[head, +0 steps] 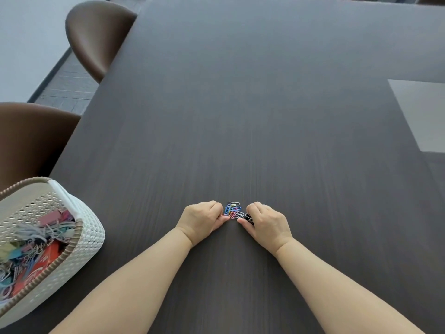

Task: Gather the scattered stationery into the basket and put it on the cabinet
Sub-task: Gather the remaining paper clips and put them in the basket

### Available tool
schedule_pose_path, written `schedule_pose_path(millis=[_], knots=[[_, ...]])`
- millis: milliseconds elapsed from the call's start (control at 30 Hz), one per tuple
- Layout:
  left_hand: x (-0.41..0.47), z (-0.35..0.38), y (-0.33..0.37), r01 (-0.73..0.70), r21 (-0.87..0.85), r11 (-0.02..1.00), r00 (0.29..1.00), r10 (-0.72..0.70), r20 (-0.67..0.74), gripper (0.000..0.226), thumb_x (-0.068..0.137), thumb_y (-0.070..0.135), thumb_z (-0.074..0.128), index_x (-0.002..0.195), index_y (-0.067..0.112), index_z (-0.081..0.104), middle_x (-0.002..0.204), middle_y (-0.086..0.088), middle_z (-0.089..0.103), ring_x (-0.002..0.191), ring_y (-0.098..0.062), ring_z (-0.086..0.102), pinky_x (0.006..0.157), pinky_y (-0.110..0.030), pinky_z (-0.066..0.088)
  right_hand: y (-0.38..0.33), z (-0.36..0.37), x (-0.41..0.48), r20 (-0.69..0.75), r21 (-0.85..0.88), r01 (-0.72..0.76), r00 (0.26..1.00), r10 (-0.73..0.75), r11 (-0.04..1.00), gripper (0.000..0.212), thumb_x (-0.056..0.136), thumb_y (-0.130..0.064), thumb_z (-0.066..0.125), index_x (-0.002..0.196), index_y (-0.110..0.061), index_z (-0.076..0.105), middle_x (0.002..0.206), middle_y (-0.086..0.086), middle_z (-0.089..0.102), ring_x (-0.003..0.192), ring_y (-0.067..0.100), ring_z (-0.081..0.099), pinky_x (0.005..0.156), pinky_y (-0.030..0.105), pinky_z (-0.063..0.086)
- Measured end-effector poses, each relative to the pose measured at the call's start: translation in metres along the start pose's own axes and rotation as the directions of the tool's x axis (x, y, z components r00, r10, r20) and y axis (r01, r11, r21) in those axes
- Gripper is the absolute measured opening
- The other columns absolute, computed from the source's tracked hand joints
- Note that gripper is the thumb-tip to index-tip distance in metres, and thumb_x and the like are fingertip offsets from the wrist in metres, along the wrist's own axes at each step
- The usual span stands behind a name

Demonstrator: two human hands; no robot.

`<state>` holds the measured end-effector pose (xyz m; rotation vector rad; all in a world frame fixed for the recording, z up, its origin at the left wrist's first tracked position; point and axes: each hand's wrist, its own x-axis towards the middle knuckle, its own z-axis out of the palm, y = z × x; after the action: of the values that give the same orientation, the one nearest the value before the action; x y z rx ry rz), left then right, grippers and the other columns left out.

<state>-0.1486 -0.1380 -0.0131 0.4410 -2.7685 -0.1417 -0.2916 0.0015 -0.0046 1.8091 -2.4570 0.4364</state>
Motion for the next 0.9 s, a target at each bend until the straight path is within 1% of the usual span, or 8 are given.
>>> schedule_pose_path(millis=[100, 233, 333, 400, 500, 633, 767, 900], knots=[[0.002, -0.005, 0.001, 0.013, 0.045, 0.999, 0.999, -0.015, 0.046, 0.037, 0.081, 0.042, 0.042, 0.056, 0.017, 0.053, 0.048, 0.005, 0.051, 0.037, -0.012, 0.05, 0.032, -0.017, 0.028, -0.005, -0.009, 0.003, 0.117, -0.036, -0.019, 0.993, 0.023, 0.999, 0.026, 0.082, -0.042, 0.042, 0.075, -0.019, 0.033, 0.054, -0.005, 0.052, 0.04, 0.014, 0.052, 0.031, 0.019, 0.027], [-0.001, -0.023, 0.0, 0.035, 0.088, 0.996, 0.997, -0.04, 0.059, 0.037, 0.081, 0.04, 0.039, 0.054, 0.017, 0.051, 0.045, 0.004, 0.049, 0.031, -0.014, 0.046, 0.031, -0.014, 0.023, -0.01, -0.022, 0.0, 0.233, -0.084, 0.0, 0.972, 0.02, 0.997, 0.043, 0.07, -0.035, 0.075, 0.074, -0.017, 0.035, 0.051, -0.003, 0.052, 0.036, 0.017, 0.051, 0.035, 0.023, 0.017], [-0.01, -0.048, -0.004, 0.068, 0.069, 0.995, 0.998, -0.067, -0.022, 0.042, 0.086, 0.041, 0.037, 0.055, 0.016, 0.052, 0.046, 0.006, 0.049, 0.033, -0.014, 0.046, 0.031, -0.015, 0.026, -0.021, -0.041, 0.001, 0.228, 0.008, -0.049, 0.973, 0.046, 0.999, 0.028, 0.084, -0.029, 0.065, 0.076, -0.011, 0.045, 0.061, 0.003, 0.054, 0.045, 0.028, 0.046, 0.039, 0.027, 0.023], [-0.02, -0.07, -0.008, 0.093, 0.027, 0.995, 0.991, -0.09, -0.102, 0.049, 0.096, 0.043, 0.027, 0.061, 0.017, 0.049, 0.047, 0.007, 0.048, 0.035, -0.014, 0.045, 0.032, -0.016, 0.026, -0.034, -0.053, 0.006, 0.186, 0.0, -0.048, 0.981, 0.048, 0.999, 0.028, 0.091, -0.029, 0.056, 0.077, -0.016, 0.035, 0.065, 0.0, 0.047, 0.052, 0.024, 0.037, 0.039, 0.026, 0.019], [-0.038, -0.111, -0.022, 0.165, -0.033, 0.986, 0.964, -0.168, -0.206, 0.041, 0.098, 0.047, 0.019, 0.07, 0.021, 0.035, 0.051, 0.006, 0.048, 0.036, -0.017, 0.043, 0.034, -0.017, 0.027, -0.06, -0.075, 0.019, 0.299, 0.114, -0.08, 0.953, 0.043, 0.99, 0.021, 0.099, -0.033, 0.034, 0.087, -0.016, 0.028, 0.089, 0.002, 0.057, 0.068, 0.025, 0.041, 0.056, 0.033, 0.033], [-0.066, -0.17, -0.052, 0.232, -0.067, 0.97, 0.916, -0.241, -0.32, 0.039, 0.095, 0.05, 0.026, 0.073, 0.021, 0.039, 0.057, 0.001, 0.054, 0.041, -0.022, 0.049, 0.037, -0.022, 0.035, -0.11, -0.102, 0.042, 0.233, 0.183, -0.022, 0.972, -0.022, 0.983, 0.023, 0.098, -0.034, 0.034, 0.087, -0.015, 0.029, 0.088, 0.006, 0.06, 0.068, 0.028, 0.043, 0.059, 0.032, 0.033], [-0.105, -0.231, -0.085, 0.325, -0.015, 0.945, 0.865, -0.304, -0.4, 0.052, 0.095, 0.051, 0.027, 0.072, 0.012, 0.053, 0.058, -0.002, 0.057, 0.042, -0.021, 0.052, 0.042, -0.021, 0.036, -0.182, -0.121, 0.069, 0.133, 0.3, 0.091, 0.982, -0.136, 0.95, 0.024, 0.097, -0.033, 0.04, 0.091, -0.009, 0.041, 0.088, 0.008, 0.063, 0.066, 0.029, 0.041, 0.058, 0.031, 0.031], [-0.158, -0.258, -0.121, 0.432, 0.031, 0.901, 0.853, -0.398, -0.337, 0.046, 0.088, 0.052, 0.041, 0.072, 0.012, 0.058, 0.066, -0.002, 0.06, 0.052, -0.021, 0.057, 0.044, -0.026, 0.043, -0.258, -0.128, 0.093, 0.069, 0.347, 0.222, 0.963, -0.26, 0.911, 0.029, 0.096, -0.032, 0.043, 0.098, -0.004, 0.047, 0.091, 0.011, 0.065, 0.074, 0.035, 0.054, 0.059, 0.033, 0.032]])
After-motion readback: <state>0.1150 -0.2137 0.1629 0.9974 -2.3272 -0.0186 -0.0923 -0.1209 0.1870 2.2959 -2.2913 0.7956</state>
